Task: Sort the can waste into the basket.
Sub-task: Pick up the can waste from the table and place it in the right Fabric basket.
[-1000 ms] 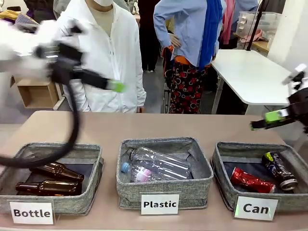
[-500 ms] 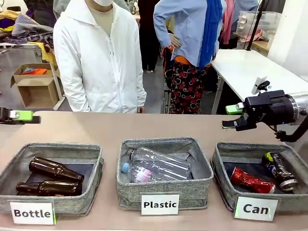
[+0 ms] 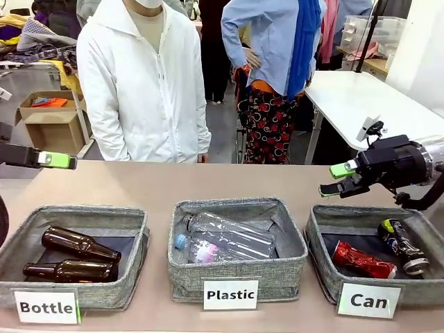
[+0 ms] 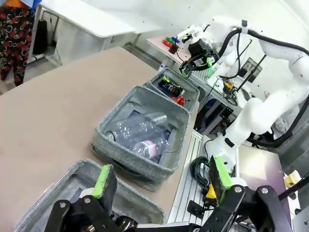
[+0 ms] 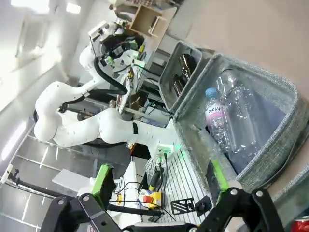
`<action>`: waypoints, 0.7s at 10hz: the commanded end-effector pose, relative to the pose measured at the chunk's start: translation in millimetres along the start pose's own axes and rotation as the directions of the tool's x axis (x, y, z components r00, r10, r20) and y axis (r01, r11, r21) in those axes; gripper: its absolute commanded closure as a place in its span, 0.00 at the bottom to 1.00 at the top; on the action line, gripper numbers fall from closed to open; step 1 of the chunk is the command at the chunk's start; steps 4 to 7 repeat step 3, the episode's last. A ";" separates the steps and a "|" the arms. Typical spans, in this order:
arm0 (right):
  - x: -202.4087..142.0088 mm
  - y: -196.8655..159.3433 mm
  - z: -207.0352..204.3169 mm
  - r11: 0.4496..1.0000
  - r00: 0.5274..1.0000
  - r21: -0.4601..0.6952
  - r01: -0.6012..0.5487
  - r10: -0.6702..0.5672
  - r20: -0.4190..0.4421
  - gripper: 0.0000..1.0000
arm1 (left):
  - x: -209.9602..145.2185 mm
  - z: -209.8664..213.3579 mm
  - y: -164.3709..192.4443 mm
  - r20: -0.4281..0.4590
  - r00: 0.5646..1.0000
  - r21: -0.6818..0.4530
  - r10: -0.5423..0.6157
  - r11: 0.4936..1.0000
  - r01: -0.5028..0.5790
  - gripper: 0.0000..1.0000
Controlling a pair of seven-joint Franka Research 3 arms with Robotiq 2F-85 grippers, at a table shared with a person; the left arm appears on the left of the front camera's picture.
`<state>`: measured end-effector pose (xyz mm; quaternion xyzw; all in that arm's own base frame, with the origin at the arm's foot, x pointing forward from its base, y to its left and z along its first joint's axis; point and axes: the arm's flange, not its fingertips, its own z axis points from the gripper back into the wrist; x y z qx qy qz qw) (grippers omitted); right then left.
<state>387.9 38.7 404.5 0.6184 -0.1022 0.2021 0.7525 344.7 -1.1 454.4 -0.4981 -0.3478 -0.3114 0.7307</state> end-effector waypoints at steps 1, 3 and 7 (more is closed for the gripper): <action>-1.2 -1.4 3.3 1.000 1.000 0.005 -0.023 0.023 0.002 0.00 | -1.9 2.7 1.0 0.017 1.000 0.008 0.018 1.000 -0.019 0.00; -1.2 -1.4 3.3 1.000 1.000 0.005 -0.023 0.023 0.002 0.00 | -1.9 2.7 1.0 0.017 1.000 0.008 0.018 1.000 -0.019 0.00; -1.2 -1.4 3.3 1.000 1.000 0.005 -0.023 0.023 0.002 0.00 | -1.9 2.7 1.0 0.017 1.000 0.008 0.018 1.000 -0.019 0.00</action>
